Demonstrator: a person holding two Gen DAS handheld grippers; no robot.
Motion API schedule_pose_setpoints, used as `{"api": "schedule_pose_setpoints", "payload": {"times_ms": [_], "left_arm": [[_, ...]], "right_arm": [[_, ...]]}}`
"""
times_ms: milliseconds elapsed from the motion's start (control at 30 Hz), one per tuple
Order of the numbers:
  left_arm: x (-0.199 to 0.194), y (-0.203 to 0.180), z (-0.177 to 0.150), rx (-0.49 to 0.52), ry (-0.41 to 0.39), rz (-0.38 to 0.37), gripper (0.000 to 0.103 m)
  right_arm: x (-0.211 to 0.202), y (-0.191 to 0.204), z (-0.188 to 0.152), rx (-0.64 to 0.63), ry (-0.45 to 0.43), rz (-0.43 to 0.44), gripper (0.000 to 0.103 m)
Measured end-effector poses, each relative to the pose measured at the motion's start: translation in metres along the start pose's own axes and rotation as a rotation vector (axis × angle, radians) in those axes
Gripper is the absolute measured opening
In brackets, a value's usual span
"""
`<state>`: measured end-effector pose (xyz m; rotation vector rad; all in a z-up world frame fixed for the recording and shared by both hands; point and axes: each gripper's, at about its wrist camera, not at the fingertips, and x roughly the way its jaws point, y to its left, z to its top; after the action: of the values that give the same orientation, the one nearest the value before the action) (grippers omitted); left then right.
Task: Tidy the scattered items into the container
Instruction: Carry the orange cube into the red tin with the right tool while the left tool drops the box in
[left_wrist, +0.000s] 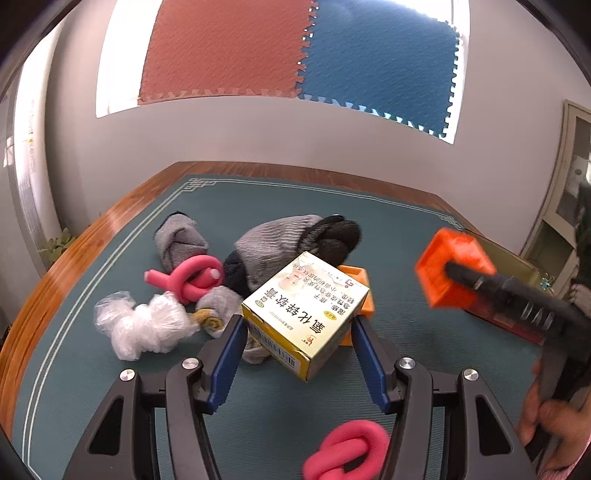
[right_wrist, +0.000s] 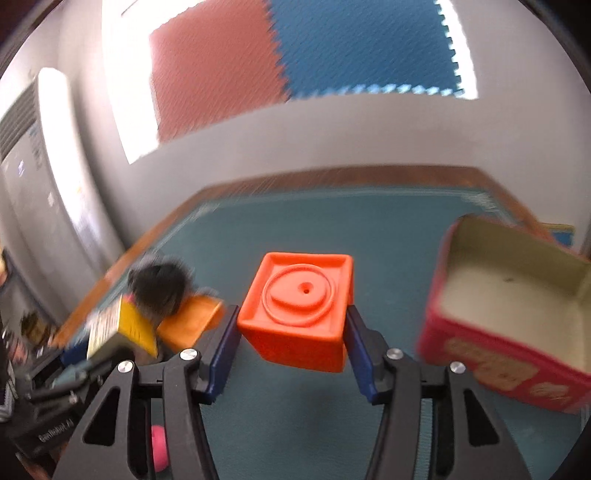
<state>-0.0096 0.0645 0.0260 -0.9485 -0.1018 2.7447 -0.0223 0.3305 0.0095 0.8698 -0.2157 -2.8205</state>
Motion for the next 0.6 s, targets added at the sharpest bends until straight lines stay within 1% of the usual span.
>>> {"api": "schedule_pose_setpoints", "payload": {"times_ms": [100, 200, 333, 433, 533, 600], "left_arm": [[0.000, -0.012, 0.004, 0.019, 0.002, -0.024, 0.060], [-0.001, -0.027, 0.012, 0.042, -0.002, -0.052, 0.060], [-0.001, -0.051, 0.028, 0.081, -0.011, -0.097, 0.060], [0.001, -0.077, 0.042, 0.118, -0.018, -0.135, 0.060], [0.004, -0.104, 0.055, 0.152, -0.020, -0.184, 0.060], [0.009, -0.121, 0.061, 0.167, -0.015, -0.212, 0.060]], "right_arm": [[-0.015, -0.026, 0.009, 0.055, -0.050, -0.068, 0.059], [-0.027, -0.060, 0.014, 0.118, -0.091, -0.171, 0.059], [-0.039, -0.095, 0.016, 0.193, -0.118, -0.279, 0.059], [-0.038, -0.118, 0.018, 0.231, -0.118, -0.362, 0.059], [-0.041, -0.139, 0.014, 0.281, -0.107, -0.396, 0.059], [-0.039, -0.144, 0.016, 0.294, -0.102, -0.416, 0.059]]}}
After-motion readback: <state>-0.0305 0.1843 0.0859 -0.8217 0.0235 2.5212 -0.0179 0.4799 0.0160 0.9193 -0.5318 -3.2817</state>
